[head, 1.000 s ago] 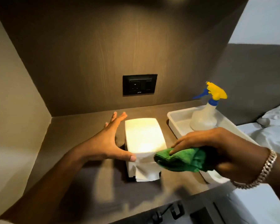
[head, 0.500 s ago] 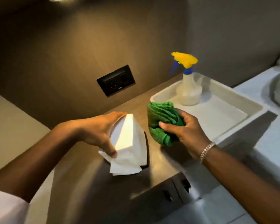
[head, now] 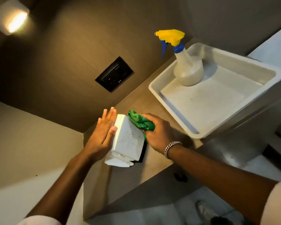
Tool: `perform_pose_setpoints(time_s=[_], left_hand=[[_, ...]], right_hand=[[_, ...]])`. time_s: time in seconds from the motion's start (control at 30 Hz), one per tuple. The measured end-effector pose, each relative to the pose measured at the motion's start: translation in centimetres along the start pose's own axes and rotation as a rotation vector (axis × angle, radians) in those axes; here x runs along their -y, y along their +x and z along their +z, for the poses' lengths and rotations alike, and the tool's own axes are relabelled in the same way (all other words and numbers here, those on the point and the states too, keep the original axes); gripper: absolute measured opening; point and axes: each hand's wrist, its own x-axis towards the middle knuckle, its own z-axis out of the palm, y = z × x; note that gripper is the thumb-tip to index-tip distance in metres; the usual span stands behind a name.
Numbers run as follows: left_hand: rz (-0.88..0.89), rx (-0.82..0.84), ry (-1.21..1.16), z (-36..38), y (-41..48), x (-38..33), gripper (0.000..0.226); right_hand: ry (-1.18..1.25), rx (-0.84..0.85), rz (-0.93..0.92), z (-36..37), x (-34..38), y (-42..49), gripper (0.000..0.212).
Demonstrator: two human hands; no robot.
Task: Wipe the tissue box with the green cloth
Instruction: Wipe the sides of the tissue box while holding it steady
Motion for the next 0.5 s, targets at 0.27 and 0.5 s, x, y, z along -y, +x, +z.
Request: perform_pose_setpoints(time_s=[0.27, 0.5], left_hand=[[0.078, -0.048, 0.082, 0.8, 0.7, 0.6, 0.064], [0.072, -0.085, 0.072, 1.2, 0.6, 1.0, 0.063]], right_hand=[[0.17, 0.091, 0.026, 1.0, -1.9, -5.5, 0.061], [0.044, -0.038, 0.011, 1.0, -0.8, -2.0, 0.054]])
